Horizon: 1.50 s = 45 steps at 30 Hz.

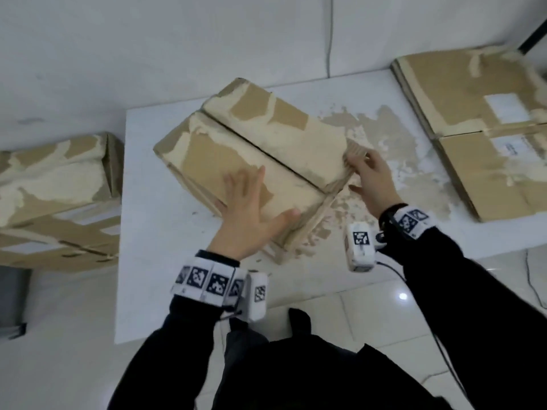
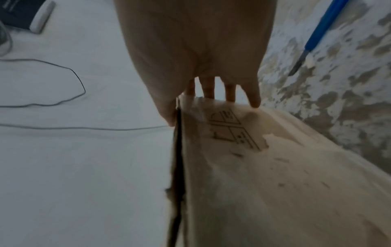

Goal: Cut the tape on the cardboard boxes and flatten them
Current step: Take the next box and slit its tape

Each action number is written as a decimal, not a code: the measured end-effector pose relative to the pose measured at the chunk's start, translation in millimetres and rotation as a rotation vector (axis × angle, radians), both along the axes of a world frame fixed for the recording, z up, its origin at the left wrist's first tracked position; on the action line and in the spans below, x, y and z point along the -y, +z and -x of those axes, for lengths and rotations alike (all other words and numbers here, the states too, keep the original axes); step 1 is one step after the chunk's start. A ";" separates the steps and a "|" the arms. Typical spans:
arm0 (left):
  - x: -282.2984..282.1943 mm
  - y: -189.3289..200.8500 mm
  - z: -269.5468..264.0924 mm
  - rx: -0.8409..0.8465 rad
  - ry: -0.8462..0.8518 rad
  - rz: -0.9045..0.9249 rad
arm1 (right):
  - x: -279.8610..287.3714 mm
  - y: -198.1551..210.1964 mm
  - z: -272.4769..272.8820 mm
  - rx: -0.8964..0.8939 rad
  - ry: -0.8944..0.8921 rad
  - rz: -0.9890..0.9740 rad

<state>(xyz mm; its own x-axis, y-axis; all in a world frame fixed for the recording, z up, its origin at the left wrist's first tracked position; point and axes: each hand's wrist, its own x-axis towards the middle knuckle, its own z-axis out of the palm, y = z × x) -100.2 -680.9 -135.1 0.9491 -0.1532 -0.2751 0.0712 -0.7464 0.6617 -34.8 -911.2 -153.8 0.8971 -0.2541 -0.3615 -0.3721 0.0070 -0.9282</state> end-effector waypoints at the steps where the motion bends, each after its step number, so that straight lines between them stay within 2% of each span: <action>1: -3.4 -1.7 -5.8 0.026 0.011 -0.023 | 0.3 -4.2 10.2 -0.005 -0.025 -0.002; 5: -25.2 11.7 -17.4 0.153 0.127 0.150 | -3.1 -22.9 62.8 -0.021 -0.119 -0.054; 6: -25.4 17.0 -15.1 0.208 0.135 0.122 | -3.0 -29.0 70.2 -0.041 -0.139 -0.073; 8: -10.8 28.7 -2.8 0.309 0.051 -0.080 | -0.8 -42.9 73.2 -0.144 -0.192 -0.145; 10: 19.3 27.8 10.0 0.271 -0.073 -0.302 | 1.5 -54.7 66.5 -0.294 -0.205 -0.238; 12: 49.1 13.0 18.7 0.172 -0.166 -0.477 | 0.9 -62.9 61.5 -0.358 -0.191 -0.328; 14: 64.2 -9.4 21.8 0.213 -0.183 -0.626 | -0.5 -65.5 57.3 -0.375 -0.227 -0.352; 17: 64.6 -23.4 22.6 0.341 -0.169 -0.721 | -1.6 -60.9 52.8 -0.402 -0.266 -0.394; 20: 55.5 -23.1 22.1 0.333 -0.186 -0.702 | -4.1 -46.2 50.7 -0.388 -0.190 -0.459; 23: 40.3 -23.6 22.8 0.459 -0.133 -0.511 | -1.6 -37.8 47.6 -0.239 -0.184 -0.527; 25: 31.6 -25.1 23.6 0.557 -0.056 -0.250 | 1.1 -24.9 46.3 -0.037 -0.197 -0.458; 26: 29.7 -24.4 23.8 0.549 -0.020 -0.094 | 1.5 -13.0 46.7 0.079 -0.184 -0.378; 29: 36.7 -22.6 25.5 0.372 0.125 0.360 | -3.3 30.6 48.1 0.453 -0.124 -0.062; 31: 33.7 -30.4 24.0 0.186 0.225 0.474 | -17.5 48.5 48.8 0.681 0.034 0.112; 33: 15.8 -35.8 25.5 0.066 0.368 0.443 | -35.8 46.9 45.9 0.774 0.226 0.276; 34: 3.0 -36.2 28.7 0.063 0.492 0.440 | -45.0 42.2 46.0 0.786 0.319 0.384; 36: -23.3 -25.6 36.8 0.237 0.815 0.470 | -60.0 27.1 48.1 0.814 0.489 0.520; 37: -30.8 -13.6 40.9 0.391 0.897 0.458 | -66.7 19.7 49.6 0.843 0.563 0.539; 38: -31.4 1.0 43.2 0.535 0.880 0.409 | -75.4 13.9 51.3 0.880 0.632 0.548; 40: -21.7 22.0 36.9 0.682 0.642 0.269 | -94.5 7.9 54.3 0.924 0.746 0.537; 41: -14.5 24.6 28.2 0.642 0.529 0.170 | -100.8 7.7 56.2 0.919 0.786 0.514; 43: -8.8 15.2 10.1 0.408 0.455 -0.065 | -95.5 5.9 59.1 0.873 0.782 0.460; 45: -14.2 -3.7 5.5 0.235 0.442 -0.197 | -64.9 0.2 59.3 0.759 0.635 0.440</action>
